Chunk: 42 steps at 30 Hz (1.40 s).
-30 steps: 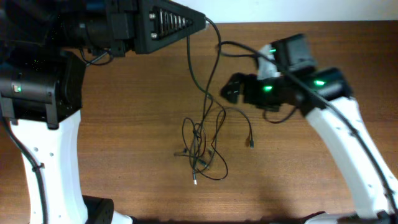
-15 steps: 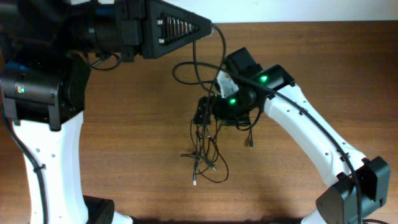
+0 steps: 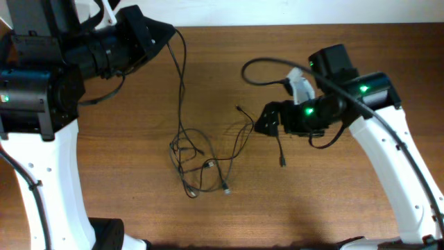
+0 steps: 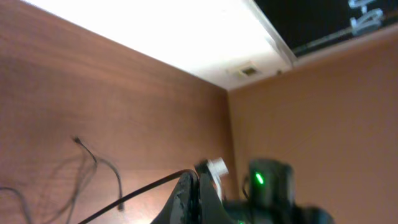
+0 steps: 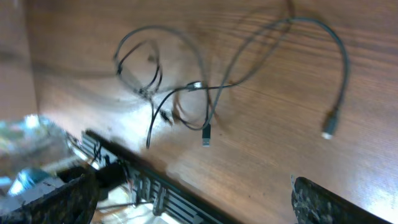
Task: Untangle cables
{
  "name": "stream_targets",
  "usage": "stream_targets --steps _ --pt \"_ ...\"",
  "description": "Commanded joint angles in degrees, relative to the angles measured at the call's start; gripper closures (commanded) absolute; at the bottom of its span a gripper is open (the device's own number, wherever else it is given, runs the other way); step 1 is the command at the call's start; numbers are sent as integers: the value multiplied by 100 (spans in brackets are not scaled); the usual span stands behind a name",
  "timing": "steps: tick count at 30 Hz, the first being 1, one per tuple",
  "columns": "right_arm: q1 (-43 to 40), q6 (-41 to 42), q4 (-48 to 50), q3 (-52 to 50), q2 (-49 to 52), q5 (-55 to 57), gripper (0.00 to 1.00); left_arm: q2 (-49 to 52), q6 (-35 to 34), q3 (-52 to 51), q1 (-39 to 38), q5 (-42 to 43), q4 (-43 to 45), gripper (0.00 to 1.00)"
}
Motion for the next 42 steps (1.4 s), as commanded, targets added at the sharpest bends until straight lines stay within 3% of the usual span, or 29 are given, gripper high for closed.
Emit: stream_targets --steps 1,3,4,6,9,14,22,28,42 --pt "490 -144 258 20 -24 -28 2 0 11 33 -76 136 656 100" --pt "704 76 476 20 -24 -28 2 -4 -553 33 -72 369 1176 100" --pt "848 278 688 20 -24 -26 1 -4 -1235 33 -37 444 1589 100" --pt "1023 426 986 20 -24 -26 2 -4 -1939 33 -15 509 1937 100" --pt "1257 466 1403 20 -24 313 2 -4 -2581 33 -76 726 2238 100" --pt "1281 1217 1644 20 -2 1591 2 -4 -2583 33 -116 1412 2337 100" --pt "1759 1154 2009 15 435 1674 1 -15 -3582 33 -116 1893 3001 100" --pt "1812 1169 2850 11 472 1770 1 -76 -3834 33 -116 2566 3547 100" --pt "1797 1622 3617 7 1871 1818 1 -715 -3971 33 -116 2632 3554 100"
